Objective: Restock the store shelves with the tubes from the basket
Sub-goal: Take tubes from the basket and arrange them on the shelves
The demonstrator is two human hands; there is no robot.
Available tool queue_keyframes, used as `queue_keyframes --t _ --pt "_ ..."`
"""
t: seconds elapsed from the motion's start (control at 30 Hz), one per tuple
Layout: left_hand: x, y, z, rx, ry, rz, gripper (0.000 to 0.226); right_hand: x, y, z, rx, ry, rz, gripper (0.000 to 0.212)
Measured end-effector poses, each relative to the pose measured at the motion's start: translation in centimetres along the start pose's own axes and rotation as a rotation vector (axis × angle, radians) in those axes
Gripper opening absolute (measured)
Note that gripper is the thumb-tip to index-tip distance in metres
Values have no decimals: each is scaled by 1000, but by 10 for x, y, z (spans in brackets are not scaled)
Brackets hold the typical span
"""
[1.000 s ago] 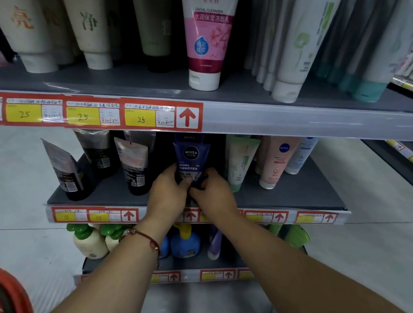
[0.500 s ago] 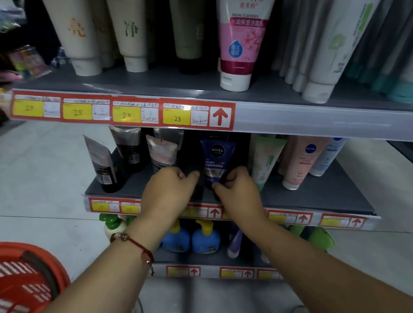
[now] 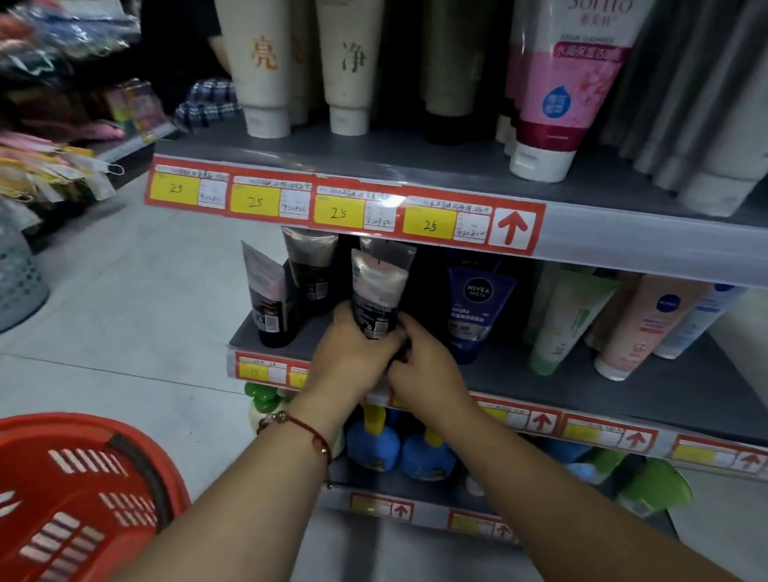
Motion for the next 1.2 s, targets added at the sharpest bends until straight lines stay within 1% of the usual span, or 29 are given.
queue_keyframes --t 0.07,0.13,0.2,0.27,0.33,0.4,0.43,0.5,0.57,0.6,0.63,0.7,0.73,0.83,0.93,1.0,1.07,1.17,1.2 --pt "-2 0 -1 5 23 30 70 2 -3 -5 20 -30 -65 50" --pt "-7 7 -5 29 37 76 67 8 -7 -9 21 -63 -133 48" --pt "-10 19 -7 60 27 97 55 10 -12 -12 -6 -82 -190 44" --pt "-14 30 -8 61 24 103 44 9 -15 -17 -3 -119 -229 33" --pt "-17 38 -7 53 42 146 37 10 -11 -24 81 -175 -245 23" --pt "-18 44 -4 45 55 173 26 11 -6 -31 195 -193 -235 21" --pt "-20 45 -4 39 61 179 23 11 -6 -34 228 -196 -222 22" --pt "-24 49 -3 31 75 211 29 14 -13 -41 242 -214 -158 35" --pt "-27 53 -4 40 101 249 51 18 -22 -48 230 -260 -60 45" --pt "-28 55 -4 42 115 246 60 21 -25 -50 220 -284 5 45" --pt "-32 56 -6 38 130 248 64 23 -28 -52 211 -299 62 44" --pt "-36 58 -7 19 128 242 61 27 -30 -56 220 -315 110 40" --pt "-36 60 -7 9 117 231 59 27 -29 -55 240 -321 112 43" --pt "-39 62 -10 -31 82 202 64 27 -27 -52 300 -319 100 62" --pt "-40 63 -9 -69 69 193 62 24 -32 -50 251 -272 176 73" --pt "-41 65 -7 -84 62 189 62 22 -38 -50 196 -236 245 67" --pt "-40 66 -3 -98 67 196 59 24 -39 -49 181 -228 267 61" --pt "-41 66 2 -130 77 233 44 25 -32 -51 206 -251 256 72" --pt "-42 66 3 -141 79 234 44 25 -31 -51 210 -267 246 77"
Point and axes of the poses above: each hand's wrist, its own z-axis away from the middle knuckle, its own y-axis out of the back of the hand, x = y × z, the point moved 7 cm from there along -z, towards the middle knuckle, and after that the axes turned 7 degrees about x, right-handed, at the moved point
